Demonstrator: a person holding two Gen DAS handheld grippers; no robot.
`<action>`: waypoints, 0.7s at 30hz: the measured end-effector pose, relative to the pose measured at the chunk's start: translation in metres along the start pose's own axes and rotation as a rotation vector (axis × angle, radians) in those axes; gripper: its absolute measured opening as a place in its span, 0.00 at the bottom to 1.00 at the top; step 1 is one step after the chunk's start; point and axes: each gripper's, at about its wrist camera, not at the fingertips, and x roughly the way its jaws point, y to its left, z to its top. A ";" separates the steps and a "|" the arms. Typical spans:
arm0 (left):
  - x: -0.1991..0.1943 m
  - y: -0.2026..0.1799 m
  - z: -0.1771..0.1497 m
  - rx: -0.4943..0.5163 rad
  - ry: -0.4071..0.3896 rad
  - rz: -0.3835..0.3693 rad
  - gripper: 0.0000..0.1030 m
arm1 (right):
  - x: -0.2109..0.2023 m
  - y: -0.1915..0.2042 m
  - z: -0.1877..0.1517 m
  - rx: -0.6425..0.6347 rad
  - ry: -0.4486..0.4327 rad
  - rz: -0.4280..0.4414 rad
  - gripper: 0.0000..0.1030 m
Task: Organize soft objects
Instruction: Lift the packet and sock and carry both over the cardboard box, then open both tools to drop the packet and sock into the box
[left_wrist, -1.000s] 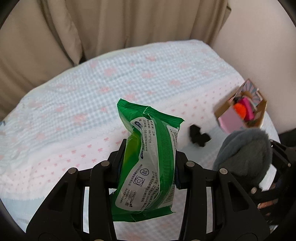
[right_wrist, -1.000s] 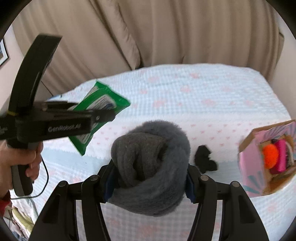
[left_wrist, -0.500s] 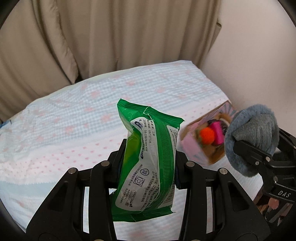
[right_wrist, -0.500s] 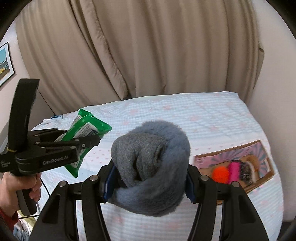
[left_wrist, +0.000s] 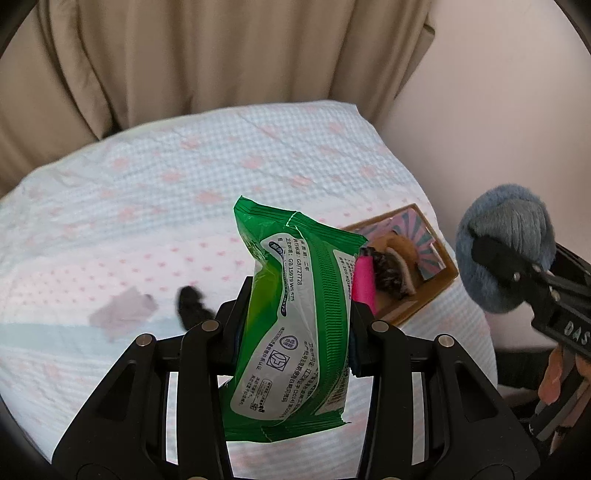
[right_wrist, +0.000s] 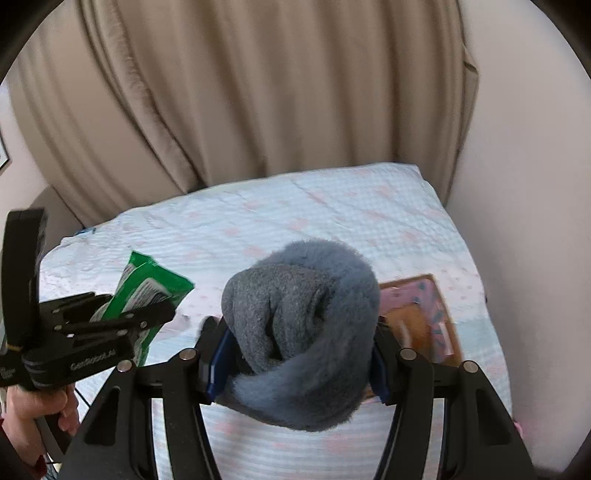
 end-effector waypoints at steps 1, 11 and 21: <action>0.011 -0.009 0.000 -0.003 0.015 0.002 0.36 | 0.005 -0.012 0.002 0.008 0.013 -0.004 0.55; 0.120 -0.046 -0.013 -0.017 0.167 0.035 0.36 | 0.093 -0.104 0.003 0.099 0.185 0.004 0.55; 0.175 -0.049 -0.049 -0.021 0.283 0.111 0.36 | 0.165 -0.130 -0.041 0.144 0.380 0.058 0.57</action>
